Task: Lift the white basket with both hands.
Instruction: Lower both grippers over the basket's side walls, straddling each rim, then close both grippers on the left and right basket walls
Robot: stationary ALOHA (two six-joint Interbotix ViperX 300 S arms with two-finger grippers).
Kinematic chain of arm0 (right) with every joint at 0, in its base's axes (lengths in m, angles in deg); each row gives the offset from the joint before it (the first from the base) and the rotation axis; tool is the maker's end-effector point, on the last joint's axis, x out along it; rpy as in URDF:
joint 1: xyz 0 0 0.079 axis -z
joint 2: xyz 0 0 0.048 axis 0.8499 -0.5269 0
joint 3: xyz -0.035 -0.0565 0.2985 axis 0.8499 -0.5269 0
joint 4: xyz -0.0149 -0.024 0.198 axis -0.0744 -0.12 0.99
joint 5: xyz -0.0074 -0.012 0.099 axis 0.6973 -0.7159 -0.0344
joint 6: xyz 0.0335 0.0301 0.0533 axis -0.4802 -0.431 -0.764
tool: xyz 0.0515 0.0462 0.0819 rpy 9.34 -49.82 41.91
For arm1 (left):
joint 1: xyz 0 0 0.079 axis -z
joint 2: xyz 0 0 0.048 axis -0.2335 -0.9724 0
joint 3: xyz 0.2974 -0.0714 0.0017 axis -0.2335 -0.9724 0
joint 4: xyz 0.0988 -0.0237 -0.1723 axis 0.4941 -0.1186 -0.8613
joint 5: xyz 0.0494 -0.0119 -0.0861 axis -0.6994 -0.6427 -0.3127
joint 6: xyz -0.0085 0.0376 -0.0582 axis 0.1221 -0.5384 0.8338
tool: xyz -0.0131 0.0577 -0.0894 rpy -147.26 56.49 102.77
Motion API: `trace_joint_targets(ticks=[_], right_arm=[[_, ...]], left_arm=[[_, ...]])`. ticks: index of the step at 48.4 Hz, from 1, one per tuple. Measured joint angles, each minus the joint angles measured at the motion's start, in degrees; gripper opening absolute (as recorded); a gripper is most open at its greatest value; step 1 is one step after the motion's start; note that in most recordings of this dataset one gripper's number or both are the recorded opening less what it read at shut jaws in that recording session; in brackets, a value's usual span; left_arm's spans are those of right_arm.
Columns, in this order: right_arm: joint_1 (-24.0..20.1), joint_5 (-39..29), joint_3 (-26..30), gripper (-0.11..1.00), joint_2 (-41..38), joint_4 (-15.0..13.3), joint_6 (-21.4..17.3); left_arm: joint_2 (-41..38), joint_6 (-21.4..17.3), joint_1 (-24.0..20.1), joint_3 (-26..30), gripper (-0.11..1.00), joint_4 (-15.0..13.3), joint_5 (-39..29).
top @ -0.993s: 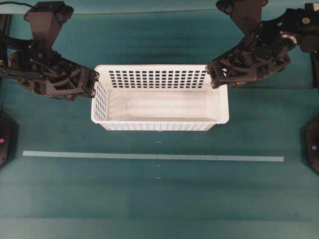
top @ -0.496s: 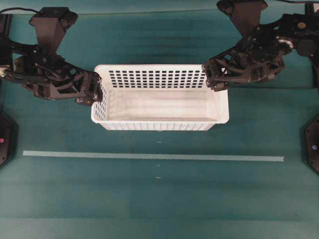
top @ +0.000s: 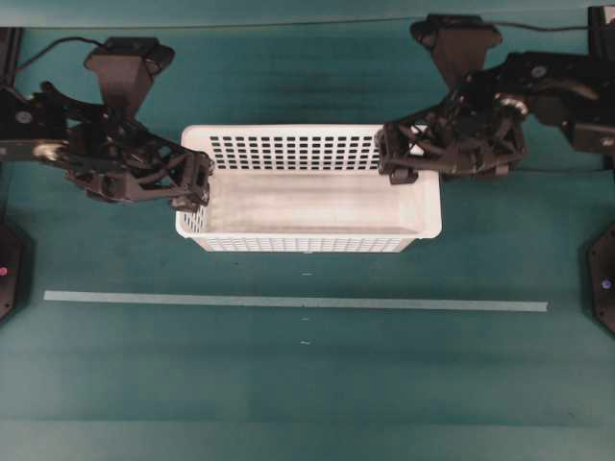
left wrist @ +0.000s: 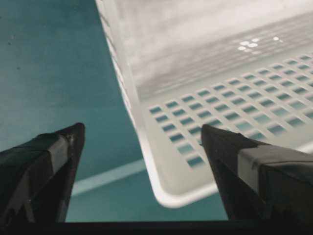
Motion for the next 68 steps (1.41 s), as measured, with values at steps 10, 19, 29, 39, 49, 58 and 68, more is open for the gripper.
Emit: trace_joint_targets(ticks=[10,19,29,39,49,58,68], right_arm=[[-1.05,5.19,-2.72,0.96,-3.08,0.0,-2.02],[-1.05,7.38,-4.75,0.96,-3.69,-0.62,-4.57],[-1.05,7.82,-4.92,0.96,-3.69,-1.85,-5.98],[-1.23,7.82,-5.01,0.84,-3.69,-1.93,-6.86],[-1.58,8.79,-5.01,0.27,-3.69,-1.41,-8.0],[-1.49,8.88,-5.19,0.15,-3.6,-1.32,-8.35],[-1.49,8.88,-5.19,0.15,-3.6,-1.32,-8.35]], left_arm=[[-4.13,0.09,-0.18,-1.32,0.97,0.0,5.1],[-6.86,0.09,-0.44,-1.32,0.97,0.0,7.47],[-7.21,0.53,-0.44,-1.32,0.96,0.0,7.82],[-7.38,0.44,-0.44,-1.32,0.89,0.0,9.05],[-7.38,0.53,-0.62,-1.49,0.36,0.09,12.22],[-7.38,0.53,-0.79,-1.93,0.05,0.0,12.22],[-7.38,0.7,-0.79,-1.93,0.04,0.09,12.22]])
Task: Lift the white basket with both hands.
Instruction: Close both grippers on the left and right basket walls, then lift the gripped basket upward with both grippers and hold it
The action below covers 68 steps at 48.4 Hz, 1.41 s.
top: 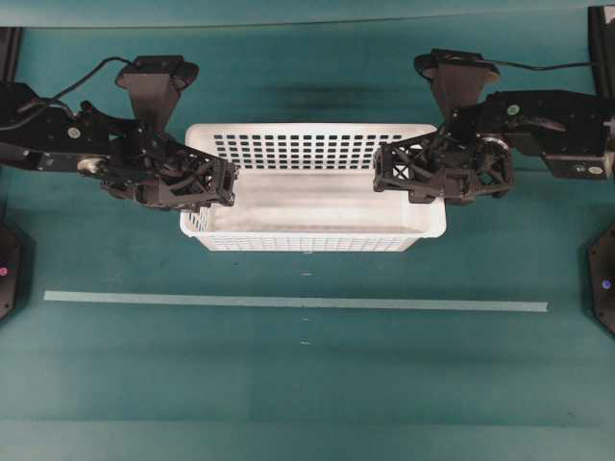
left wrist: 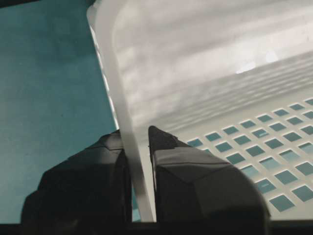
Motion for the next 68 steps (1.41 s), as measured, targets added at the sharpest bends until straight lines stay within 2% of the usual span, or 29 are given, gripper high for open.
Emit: trace_joint_targets(ticks=[13,36,49,53,57,68], right_arm=[[0.0,-0.26,0.53,0.15,-0.09,0.09,0.0],[-1.23,-5.8,3.34,0.15,3.25,0.09,-0.09],[-2.2,-5.98,3.34,0.15,3.43,0.09,-0.7],[-3.16,-5.98,3.34,0.15,3.34,0.09,-1.93],[-4.31,-6.06,3.34,0.15,3.43,0.09,-3.6],[-8.26,-6.24,2.99,0.15,3.6,0.0,-6.15]], left_arm=[[0.53,0.0,0.0,0.0,0.04,-0.09,-0.7],[5.1,-0.09,0.0,2.02,0.04,-0.09,-5.54],[5.54,0.0,0.62,1.85,0.04,-0.09,-5.63],[5.89,0.18,1.41,1.49,0.04,-0.09,-5.71],[5.98,0.79,2.99,1.32,0.04,-0.09,-5.8],[6.5,5.54,6.59,0.0,0.04,-0.09,-5.89]])
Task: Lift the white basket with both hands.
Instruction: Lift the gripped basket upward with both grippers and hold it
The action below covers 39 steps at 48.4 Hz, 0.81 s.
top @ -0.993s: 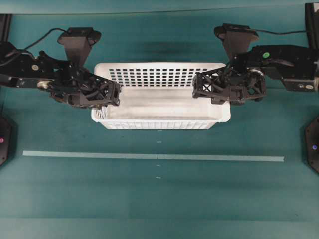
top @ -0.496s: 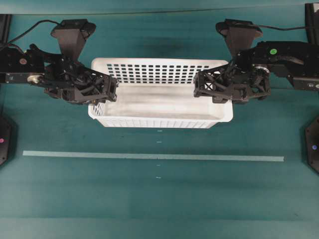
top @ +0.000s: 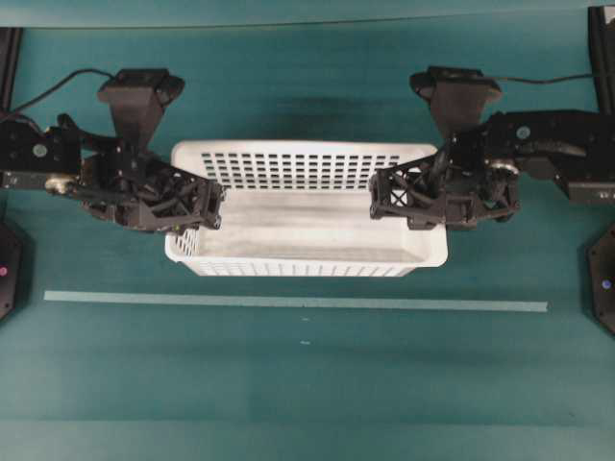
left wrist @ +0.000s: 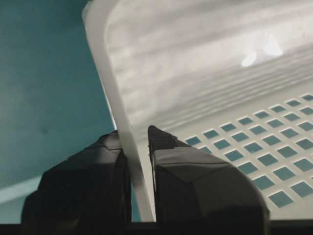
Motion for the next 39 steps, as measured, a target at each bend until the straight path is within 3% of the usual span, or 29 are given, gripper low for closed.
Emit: trace_joint_targets(ticks=[20,39], right_arm=[[-7.21,0.09,-0.44,0.15,0.09,-0.18,-7.12],[-11.25,0.26,-1.14,0.15,0.26,-0.53,-10.55]], left_arm=[[1.05,4.39,6.5,-1.32,0.04,-0.09,0.09],[0.79,9.4,10.99,-2.64,0.03,-0.09,2.72]])
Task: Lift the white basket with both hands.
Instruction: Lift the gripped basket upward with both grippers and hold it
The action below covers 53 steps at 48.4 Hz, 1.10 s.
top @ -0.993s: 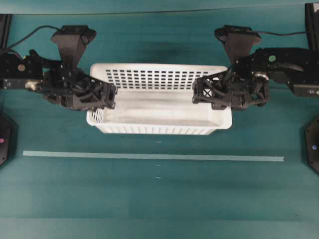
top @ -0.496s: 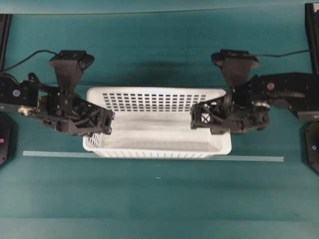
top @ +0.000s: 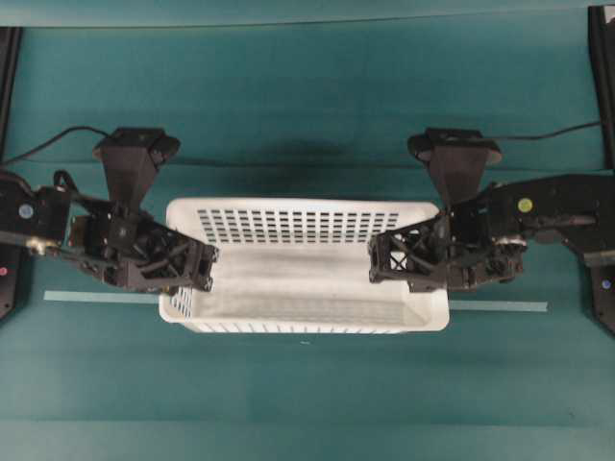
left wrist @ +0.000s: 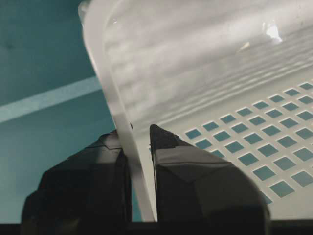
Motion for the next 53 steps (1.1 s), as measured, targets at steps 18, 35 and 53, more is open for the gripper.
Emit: trace_joint_targets(ticks=[18,35,53], right_arm=[[-3.08,1.93,-1.67,0.15,-0.97,-0.97,-4.04],[-3.16,3.78,-2.29,0.15,-2.2,-2.29,-4.04],[-3.16,5.8,-3.08,0.15,-3.08,-2.55,-4.04]], left_arm=[[-2.81,0.53,1.93,-0.26,0.03,0.0,1.85],[-4.04,0.53,2.02,-0.35,0.03,0.0,1.85],[-4.22,0.53,2.2,-0.44,0.03,0.0,1.93]])
